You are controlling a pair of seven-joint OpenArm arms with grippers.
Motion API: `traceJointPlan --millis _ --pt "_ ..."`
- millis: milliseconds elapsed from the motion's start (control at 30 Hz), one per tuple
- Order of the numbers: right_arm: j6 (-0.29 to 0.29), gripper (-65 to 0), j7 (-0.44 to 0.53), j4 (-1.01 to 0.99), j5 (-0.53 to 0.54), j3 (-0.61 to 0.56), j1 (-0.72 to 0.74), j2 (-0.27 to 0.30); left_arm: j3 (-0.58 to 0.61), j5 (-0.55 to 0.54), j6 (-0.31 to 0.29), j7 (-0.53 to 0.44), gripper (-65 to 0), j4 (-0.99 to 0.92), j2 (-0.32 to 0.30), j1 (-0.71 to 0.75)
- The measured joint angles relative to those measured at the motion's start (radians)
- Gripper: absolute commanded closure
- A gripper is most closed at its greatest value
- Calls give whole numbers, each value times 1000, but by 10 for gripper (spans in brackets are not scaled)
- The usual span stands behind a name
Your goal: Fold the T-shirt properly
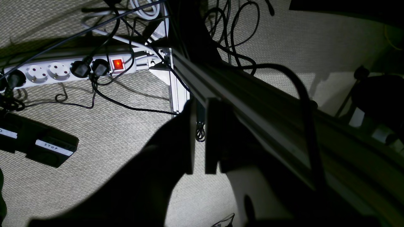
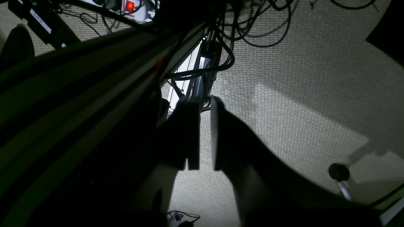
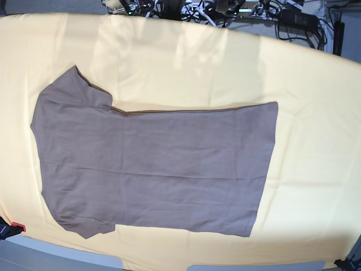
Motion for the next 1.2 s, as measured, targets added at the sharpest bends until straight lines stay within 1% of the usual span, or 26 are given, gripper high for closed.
traceJointPlan --millis 200,300,567,633,700,767,867,1100,1200 --pt "0 -96 0 0 0 0 0 0 0 0 0 0 -76 0 0 0" --pt "0 -96 0 0 0 0 0 0 0 0 0 -35 -77 0 0 0" --pt "0 -96 0 1 0 0 0 0 0 0 0 -34 -76 0 0 0" --pt "0 -96 0 1 0 0 0 0 0 1 0 -34 -55 0 0 0" --pt "0 -96 0 1 0 0 0 0 0 22 0 -34 0 0 0 0" --pt "0 -84 0 1 0 0 0 0 0 26 0 -35 0 0 0 0" --pt "0 0 0 1 0 0 0 0 0 27 0 -24 0 0 0 0" --pt "0 0 -3 1 0 0 0 0 0 26 0 -22 0 0 0 0" --pt "0 0 -47 3 0 0 0 0 0 26 0 -2 0 3 0 0"
